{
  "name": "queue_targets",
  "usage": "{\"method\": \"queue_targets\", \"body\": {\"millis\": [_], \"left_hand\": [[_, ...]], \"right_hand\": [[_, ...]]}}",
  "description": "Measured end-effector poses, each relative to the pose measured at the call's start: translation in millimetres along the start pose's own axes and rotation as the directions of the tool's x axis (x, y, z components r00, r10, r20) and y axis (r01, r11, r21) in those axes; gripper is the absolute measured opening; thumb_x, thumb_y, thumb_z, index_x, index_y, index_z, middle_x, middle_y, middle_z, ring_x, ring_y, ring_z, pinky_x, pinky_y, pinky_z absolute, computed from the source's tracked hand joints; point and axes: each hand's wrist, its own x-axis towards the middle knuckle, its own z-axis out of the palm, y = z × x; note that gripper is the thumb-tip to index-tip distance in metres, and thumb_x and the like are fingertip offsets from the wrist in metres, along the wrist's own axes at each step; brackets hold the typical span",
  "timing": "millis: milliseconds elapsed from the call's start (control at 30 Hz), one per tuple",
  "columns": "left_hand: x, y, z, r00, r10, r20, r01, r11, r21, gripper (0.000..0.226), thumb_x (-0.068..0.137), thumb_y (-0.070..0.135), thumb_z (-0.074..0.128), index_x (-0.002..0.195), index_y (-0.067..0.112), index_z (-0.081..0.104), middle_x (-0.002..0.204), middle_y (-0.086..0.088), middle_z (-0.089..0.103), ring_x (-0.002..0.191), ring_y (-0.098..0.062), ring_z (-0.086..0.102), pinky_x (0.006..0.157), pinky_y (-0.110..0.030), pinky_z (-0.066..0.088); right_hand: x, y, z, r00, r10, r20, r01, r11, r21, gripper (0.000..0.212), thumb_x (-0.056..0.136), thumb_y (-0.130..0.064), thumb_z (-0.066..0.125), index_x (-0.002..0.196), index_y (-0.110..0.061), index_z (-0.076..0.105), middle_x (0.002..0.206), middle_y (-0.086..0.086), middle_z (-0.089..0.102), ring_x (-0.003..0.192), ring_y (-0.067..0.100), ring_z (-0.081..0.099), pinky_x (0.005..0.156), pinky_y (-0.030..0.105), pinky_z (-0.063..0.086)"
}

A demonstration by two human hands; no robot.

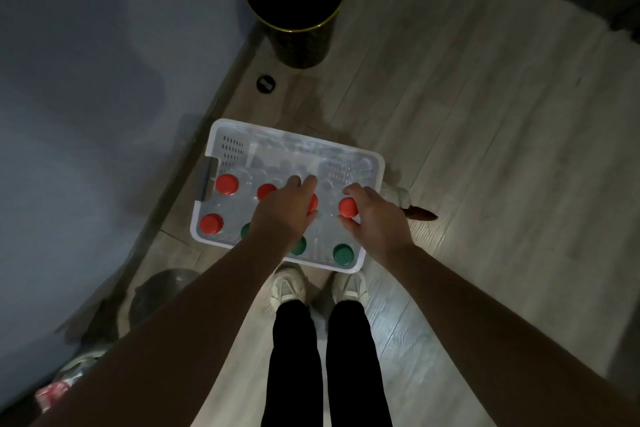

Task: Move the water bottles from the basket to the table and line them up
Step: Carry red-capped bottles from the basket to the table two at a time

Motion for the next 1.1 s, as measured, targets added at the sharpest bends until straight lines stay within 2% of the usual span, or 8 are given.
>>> {"method": "queue_targets", "body": {"millis": [200, 433, 567, 633, 767, 900, 1000, 1100], "left_hand": [[-2, -7, -2, 0.996, 0.044, -0.076, -0.051, 0.995, -0.09, 0.036, 0.09, 0.037, 0.062, 0.115, 0.018, 0.044, 0.094, -0.002, 0.06, 0.082, -0.016, 0.062, 0.072, -0.028, 0.053], [-23, -8, -37, 0.974, 0.11, -0.199, -0.146, 0.974, -0.176, 0.03, 0.086, 0.036, 0.067, 0.104, 0.018, 0.052, 0.096, -0.001, 0.065, 0.085, -0.017, 0.063, 0.078, -0.029, 0.051], [-45, -1, -80, 0.957, 0.059, -0.285, -0.158, 0.928, -0.338, 0.03, 0.082, 0.037, 0.071, 0.102, 0.019, 0.057, 0.098, 0.002, 0.067, 0.089, -0.011, 0.063, 0.082, -0.023, 0.049], [-60, 9, -110, 0.946, 0.062, -0.32, -0.187, 0.907, -0.377, 0.031, 0.081, 0.036, 0.072, 0.103, 0.017, 0.06, 0.099, 0.003, 0.067, 0.087, -0.009, 0.063, 0.08, -0.017, 0.048], [-101, 33, -177, 0.906, 0.079, -0.417, -0.287, 0.838, -0.465, 0.031, 0.078, 0.024, 0.078, 0.102, 0.013, 0.062, 0.095, 0.011, 0.059, 0.083, 0.004, 0.055, 0.079, -0.005, 0.042], [-148, 48, -251, 0.86, 0.091, -0.502, -0.357, 0.809, -0.466, 0.032, 0.076, 0.019, 0.079, 0.099, 0.025, 0.058, 0.1, 0.014, 0.049, 0.09, 0.008, 0.051, 0.082, -0.001, 0.035], [-187, 57, -306, 0.831, 0.076, -0.551, -0.454, 0.665, -0.593, 0.029, 0.079, 0.01, 0.074, 0.101, 0.025, 0.061, 0.109, 0.018, 0.058, 0.101, 0.007, 0.057, 0.089, -0.009, 0.041], [-223, 69, -349, 0.81, 0.05, -0.584, -0.523, 0.512, -0.682, 0.02, 0.086, 0.013, 0.063, 0.1, 0.028, 0.061, 0.102, 0.009, 0.069, 0.097, -0.007, 0.065, 0.086, -0.019, 0.049]], "right_hand": [[4, -1, -9, 0.999, -0.028, -0.026, 0.031, 0.991, 0.133, 0.025, 0.084, -0.027, 0.072, 0.098, -0.017, 0.054, 0.089, 0.0, 0.065, 0.077, 0.014, 0.062, 0.073, 0.032, 0.055], [-6, -17, -50, 0.993, -0.039, -0.108, 0.067, 0.96, 0.272, 0.029, 0.081, -0.02, 0.075, 0.105, -0.014, 0.06, 0.098, 0.0, 0.068, 0.084, 0.011, 0.062, 0.078, 0.022, 0.051], [-12, -39, -92, 0.988, -0.028, -0.151, 0.068, 0.961, 0.27, 0.033, 0.081, -0.023, 0.076, 0.109, -0.014, 0.061, 0.096, -0.006, 0.062, 0.078, 0.002, 0.053, 0.073, 0.006, 0.039], [-21, -55, -120, 0.983, -0.06, -0.171, 0.104, 0.959, 0.262, 0.032, 0.08, -0.023, 0.076, 0.108, -0.016, 0.062, 0.093, -0.011, 0.057, 0.075, -0.002, 0.051, 0.071, 0.005, 0.036], [-52, -92, -183, 0.95, -0.103, -0.296, 0.186, 0.945, 0.269, 0.032, 0.076, -0.018, 0.079, 0.105, -0.013, 0.066, 0.102, -0.008, 0.052, 0.088, 0.004, 0.051, 0.082, 0.012, 0.039], [-97, -142, -256, 0.929, -0.122, -0.349, 0.264, 0.88, 0.395, 0.04, 0.08, -0.016, 0.076, 0.118, -0.014, 0.062, 0.122, -0.008, 0.059, 0.108, 0.001, 0.056, 0.096, 0.013, 0.043], [-132, -183, -303, 0.937, -0.097, -0.336, 0.278, 0.79, 0.547, 0.034, 0.084, -0.011, 0.069, 0.116, -0.018, 0.06, 0.116, -0.005, 0.067, 0.107, 0.007, 0.063, 0.095, 0.026, 0.051], [-162, -220, -340, 0.917, -0.059, -0.394, 0.326, 0.681, 0.656, 0.023, 0.091, -0.011, 0.058, 0.114, -0.015, 0.06, 0.108, -0.004, 0.067, 0.099, 0.009, 0.066, 0.084, 0.026, 0.054]]}}
